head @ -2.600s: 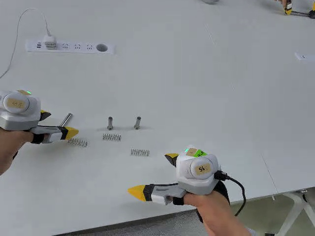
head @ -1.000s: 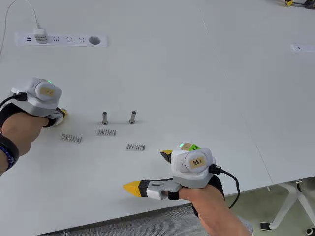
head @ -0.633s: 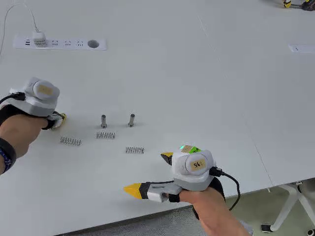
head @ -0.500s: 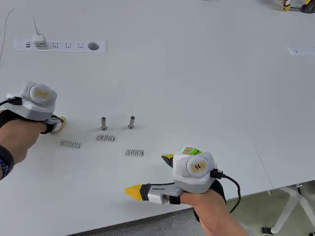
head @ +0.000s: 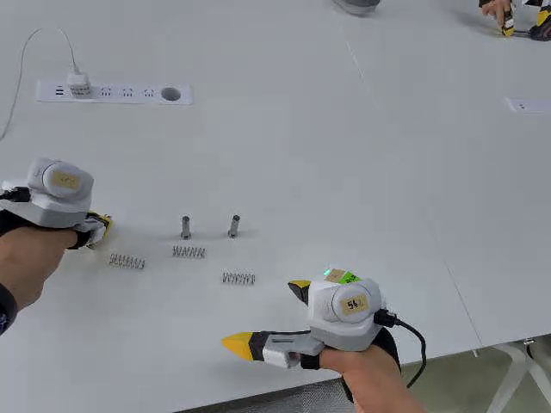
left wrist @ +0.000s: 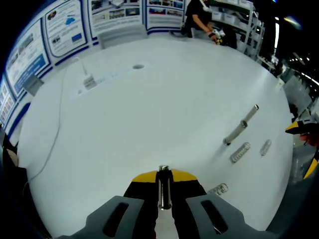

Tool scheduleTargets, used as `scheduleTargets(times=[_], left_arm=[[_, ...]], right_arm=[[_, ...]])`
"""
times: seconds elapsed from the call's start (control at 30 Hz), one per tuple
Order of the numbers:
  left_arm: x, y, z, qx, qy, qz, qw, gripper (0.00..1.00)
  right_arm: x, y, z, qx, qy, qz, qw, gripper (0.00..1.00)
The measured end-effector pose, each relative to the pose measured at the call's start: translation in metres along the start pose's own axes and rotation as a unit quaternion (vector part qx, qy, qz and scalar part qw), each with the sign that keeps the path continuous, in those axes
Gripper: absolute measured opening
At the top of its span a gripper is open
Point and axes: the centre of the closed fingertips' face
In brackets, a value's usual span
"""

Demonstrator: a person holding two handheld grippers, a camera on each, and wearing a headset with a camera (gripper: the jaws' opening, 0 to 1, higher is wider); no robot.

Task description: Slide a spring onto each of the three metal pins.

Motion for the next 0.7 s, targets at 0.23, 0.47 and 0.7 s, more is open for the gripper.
scheduleTargets(times=[0.23,0.47,0.7], left_arm=[[-0.007,-0.002,0.001,-0.007,0.007,-0.003,0.9999,0.08],[-0.015,-0.006,0.004,0.0,0.015,-0.003,0.9999,0.08],[-0.021,-0.008,0.008,-0.008,0.021,-0.007,0.9997,0.08]], right_arm=[[-0.001,-0.001,0.0,-0.003,0.001,0.0,1.0,0.88],[-0.002,-0.002,0.0,-0.011,0.003,-0.001,0.9999,0.89],[-0.001,-0.004,0.001,-0.013,0.0,-0.003,0.9999,0.89]])
Point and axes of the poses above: the centre of the closed fingertips' face, and the gripper's own axes: x roughly forward along the fingers, y roughly to its right, z roughly out of its underside
